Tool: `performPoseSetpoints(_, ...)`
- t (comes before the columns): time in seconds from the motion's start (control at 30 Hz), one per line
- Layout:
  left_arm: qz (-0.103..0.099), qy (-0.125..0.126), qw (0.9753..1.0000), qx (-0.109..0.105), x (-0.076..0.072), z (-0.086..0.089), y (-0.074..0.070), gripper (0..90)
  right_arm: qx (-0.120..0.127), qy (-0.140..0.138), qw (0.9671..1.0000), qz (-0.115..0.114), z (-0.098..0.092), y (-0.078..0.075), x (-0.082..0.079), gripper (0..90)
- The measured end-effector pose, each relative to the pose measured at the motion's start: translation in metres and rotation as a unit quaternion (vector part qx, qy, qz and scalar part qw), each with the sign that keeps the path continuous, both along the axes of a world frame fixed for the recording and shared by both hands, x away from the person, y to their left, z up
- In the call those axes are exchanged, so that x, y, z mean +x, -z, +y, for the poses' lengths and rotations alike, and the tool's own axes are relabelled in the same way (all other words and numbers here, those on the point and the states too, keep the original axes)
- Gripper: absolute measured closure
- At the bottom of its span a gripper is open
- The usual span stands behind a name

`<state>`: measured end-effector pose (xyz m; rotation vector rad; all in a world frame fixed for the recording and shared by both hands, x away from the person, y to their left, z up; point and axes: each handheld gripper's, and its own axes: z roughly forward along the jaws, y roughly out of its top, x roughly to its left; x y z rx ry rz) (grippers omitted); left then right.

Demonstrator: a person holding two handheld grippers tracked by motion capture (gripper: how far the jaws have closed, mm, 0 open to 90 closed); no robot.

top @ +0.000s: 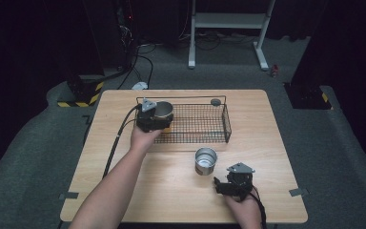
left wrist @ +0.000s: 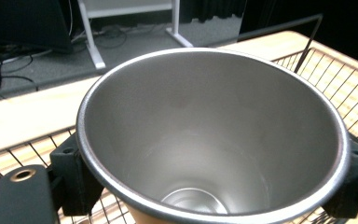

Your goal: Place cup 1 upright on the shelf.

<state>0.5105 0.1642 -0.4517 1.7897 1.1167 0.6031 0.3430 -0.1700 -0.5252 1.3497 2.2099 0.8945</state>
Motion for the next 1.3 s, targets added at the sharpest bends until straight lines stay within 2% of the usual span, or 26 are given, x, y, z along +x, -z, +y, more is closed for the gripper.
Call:
performPoseSetpoints(0.17,0.012,-0.005,0.9999,-0.003,0.002,-0.001,0.010,13.8,0.000,-0.001,1.0000,0.000,0.000,0.000,0.000,10.9)
performPoseSetpoints(0.27,0.029,-0.006,0.9995,-0.005,0.004,-0.001,0.014,13.8,0.000,-0.001,1.0000,0.000,0.000,0.000,0.000,10.9)
performPoseSetpoints(0.4,0.029,-0.009,0.9995,0.012,0.004,-0.003,0.018,13.8,0.000,0.000,1.0000,0.000,0.000,0.000,0.000,11.3)
performPoseSetpoints(0.63,0.026,-0.014,0.9995,0.014,0.005,-0.004,0.021,13.8,0.000,-0.001,1.0000,0.000,0.000,0.000,0.000,11.3)
performPoseSetpoints(1.03,0.029,-0.013,0.9986,0.042,0.003,-0.004,0.019,12.4,0.000,-0.001,1.0000,0.000,0.000,0.000,0.000,11.3)
performPoseSetpoints(1.17,0.060,-0.015,0.9963,0.059,0.007,-0.007,0.014,0.5,0.000,0.000,1.0000,0.000,0.000,0.000,0.000,11.3)
performPoseSetpoints(1.23,0.069,-0.022,0.9955,0.062,0.008,-0.006,0.012,0.0,0.000,-0.001,1.0000,0.000,0.000,0.000,0.000,11.3)
performPoseSetpoints(1.3,0.075,-0.016,0.9954,0.058,0.009,-0.004,0.011,0.1,0.000,-0.001,1.0000,0.000,0.000,0.000,0.000,11.3)
